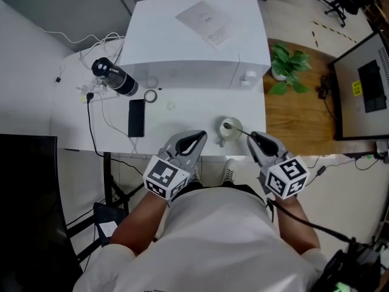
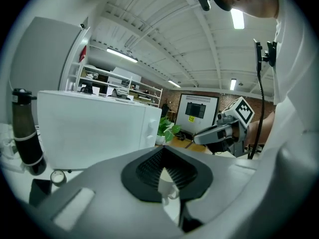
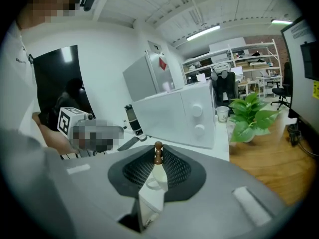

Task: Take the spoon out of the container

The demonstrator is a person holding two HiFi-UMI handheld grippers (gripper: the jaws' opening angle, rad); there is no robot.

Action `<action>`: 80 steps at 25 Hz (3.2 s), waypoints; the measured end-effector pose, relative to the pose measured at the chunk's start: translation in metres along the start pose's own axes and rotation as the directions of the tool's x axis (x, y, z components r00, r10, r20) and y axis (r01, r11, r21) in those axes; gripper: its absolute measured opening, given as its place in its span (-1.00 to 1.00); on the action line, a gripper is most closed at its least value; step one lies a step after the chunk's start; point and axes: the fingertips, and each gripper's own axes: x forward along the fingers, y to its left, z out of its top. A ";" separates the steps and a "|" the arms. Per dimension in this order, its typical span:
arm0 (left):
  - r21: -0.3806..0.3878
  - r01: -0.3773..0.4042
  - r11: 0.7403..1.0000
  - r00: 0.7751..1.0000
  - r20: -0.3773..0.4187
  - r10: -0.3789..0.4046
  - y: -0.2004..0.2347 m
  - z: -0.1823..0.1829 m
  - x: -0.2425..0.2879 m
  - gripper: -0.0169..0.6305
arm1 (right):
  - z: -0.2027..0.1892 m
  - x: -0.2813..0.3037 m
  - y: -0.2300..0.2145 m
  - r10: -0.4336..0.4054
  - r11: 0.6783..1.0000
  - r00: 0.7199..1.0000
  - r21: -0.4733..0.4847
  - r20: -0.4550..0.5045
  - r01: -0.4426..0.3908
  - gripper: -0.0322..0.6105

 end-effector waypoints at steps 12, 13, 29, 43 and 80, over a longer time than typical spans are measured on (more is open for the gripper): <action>-0.017 0.017 1.000 0.996 0.084 -0.016 -0.019 0.033 -0.019 -0.93 | 0.053 -0.039 0.031 0.074 0.996 0.988 -0.051 0.136 -0.067 -0.73; -0.012 0.017 1.000 0.997 0.082 -0.016 -0.021 0.032 -0.019 -0.94 | 0.054 -0.040 0.032 0.075 0.996 0.987 -0.053 0.139 -0.069 -0.73; 0.045 0.044 0.998 0.997 0.067 -0.047 -0.013 0.034 -0.027 -0.93 | 0.056 -0.035 0.040 0.009 1.000 0.985 -0.030 0.174 -0.004 -0.73; 0.062 0.144 0.988 0.987 0.061 -0.148 -0.010 0.015 -0.061 -0.93 | 0.046 -0.046 0.079 -0.120 0.993 0.965 0.016 0.234 0.120 -0.73; 0.026 -0.088 0.996 0.993 0.076 0.086 -0.235 -0.046 -0.103 -0.93 | -0.059 -0.238 0.100 0.108 0.993 0.964 -0.066 0.243 -0.095 -0.73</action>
